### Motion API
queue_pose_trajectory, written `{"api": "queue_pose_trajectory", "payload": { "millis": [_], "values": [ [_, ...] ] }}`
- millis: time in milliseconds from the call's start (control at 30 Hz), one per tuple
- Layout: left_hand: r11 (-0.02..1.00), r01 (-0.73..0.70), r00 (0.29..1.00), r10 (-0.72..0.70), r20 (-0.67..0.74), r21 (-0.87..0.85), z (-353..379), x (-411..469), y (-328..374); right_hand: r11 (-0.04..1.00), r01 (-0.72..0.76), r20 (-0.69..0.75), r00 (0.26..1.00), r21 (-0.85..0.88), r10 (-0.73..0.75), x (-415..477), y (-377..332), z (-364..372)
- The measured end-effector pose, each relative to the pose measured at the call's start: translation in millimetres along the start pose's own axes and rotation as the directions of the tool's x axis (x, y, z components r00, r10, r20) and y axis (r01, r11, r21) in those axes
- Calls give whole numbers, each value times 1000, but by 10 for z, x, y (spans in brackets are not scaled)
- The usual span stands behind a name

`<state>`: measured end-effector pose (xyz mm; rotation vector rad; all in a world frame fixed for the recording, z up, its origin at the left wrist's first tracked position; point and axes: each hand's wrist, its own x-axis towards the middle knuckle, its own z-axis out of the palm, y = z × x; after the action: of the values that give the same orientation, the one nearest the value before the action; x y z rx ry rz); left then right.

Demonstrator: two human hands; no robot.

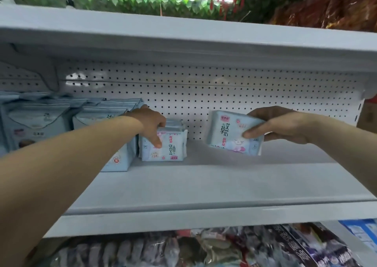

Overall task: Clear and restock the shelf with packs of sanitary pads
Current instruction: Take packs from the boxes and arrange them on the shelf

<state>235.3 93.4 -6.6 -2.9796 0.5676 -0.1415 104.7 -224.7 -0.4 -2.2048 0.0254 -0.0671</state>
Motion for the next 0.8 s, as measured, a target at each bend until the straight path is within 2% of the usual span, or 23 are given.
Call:
{"api": "queue_pose_trajectory", "payload": {
  "millis": [600,800],
  "values": [
    [998,-8,992,17,-123,67,133,131,-69,999,-14,41,999,-40,16,87,-175,211],
    [998,-32,995,37,-97,51,144,187,-101,998,-22,45,999,-58,24,117,-192,270]
  ]
}}
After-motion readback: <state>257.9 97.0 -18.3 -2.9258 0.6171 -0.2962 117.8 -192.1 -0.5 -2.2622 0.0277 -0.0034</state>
